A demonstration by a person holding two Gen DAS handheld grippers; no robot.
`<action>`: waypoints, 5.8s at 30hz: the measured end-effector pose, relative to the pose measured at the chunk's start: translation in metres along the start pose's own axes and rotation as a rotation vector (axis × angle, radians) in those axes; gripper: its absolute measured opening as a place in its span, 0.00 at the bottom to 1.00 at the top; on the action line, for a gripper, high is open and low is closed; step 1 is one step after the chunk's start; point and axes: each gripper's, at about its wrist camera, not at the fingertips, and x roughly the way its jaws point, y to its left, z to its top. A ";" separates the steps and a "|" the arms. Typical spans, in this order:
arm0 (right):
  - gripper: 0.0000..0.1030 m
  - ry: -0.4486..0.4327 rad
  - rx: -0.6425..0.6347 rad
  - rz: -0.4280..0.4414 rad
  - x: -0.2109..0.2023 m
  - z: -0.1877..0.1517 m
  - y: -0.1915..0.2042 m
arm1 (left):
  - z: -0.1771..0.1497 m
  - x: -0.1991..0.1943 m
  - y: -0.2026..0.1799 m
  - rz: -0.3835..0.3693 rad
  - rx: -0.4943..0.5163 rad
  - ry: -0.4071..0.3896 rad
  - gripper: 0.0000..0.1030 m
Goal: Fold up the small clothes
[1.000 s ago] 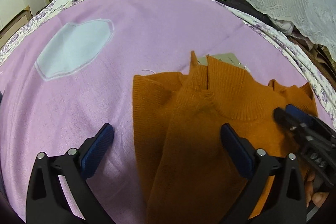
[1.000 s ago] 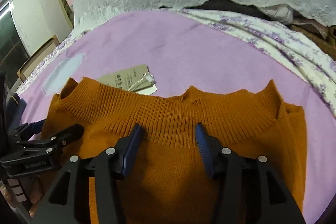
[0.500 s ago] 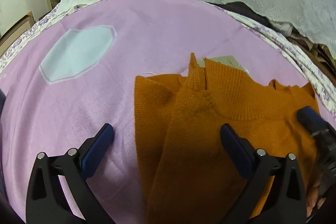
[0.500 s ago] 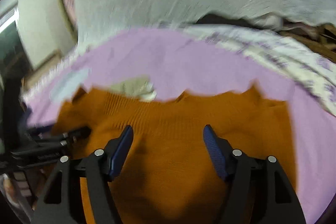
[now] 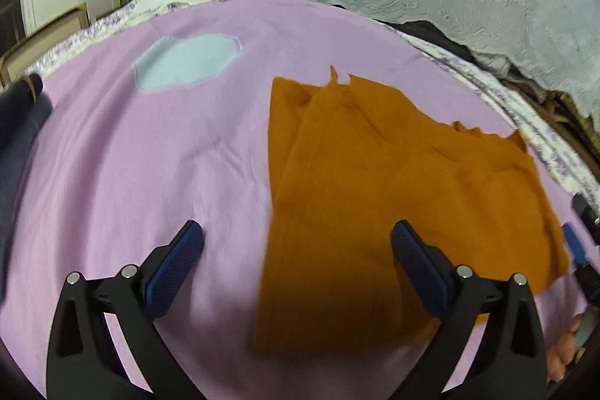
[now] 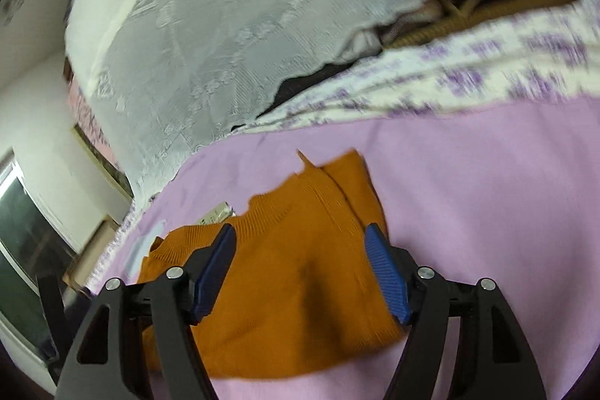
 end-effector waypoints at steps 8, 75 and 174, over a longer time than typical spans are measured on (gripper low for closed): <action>0.72 0.059 0.219 0.102 -0.018 -0.013 -0.041 | -0.010 -0.020 -0.002 -0.030 -0.056 0.035 0.96; 0.19 0.110 0.266 0.013 0.046 -0.011 -0.025 | 0.001 -0.007 -0.027 0.038 -0.006 0.003 0.96; 0.16 0.078 -0.014 0.054 0.062 -0.026 0.154 | 0.051 -0.003 0.083 0.163 -0.054 0.026 0.96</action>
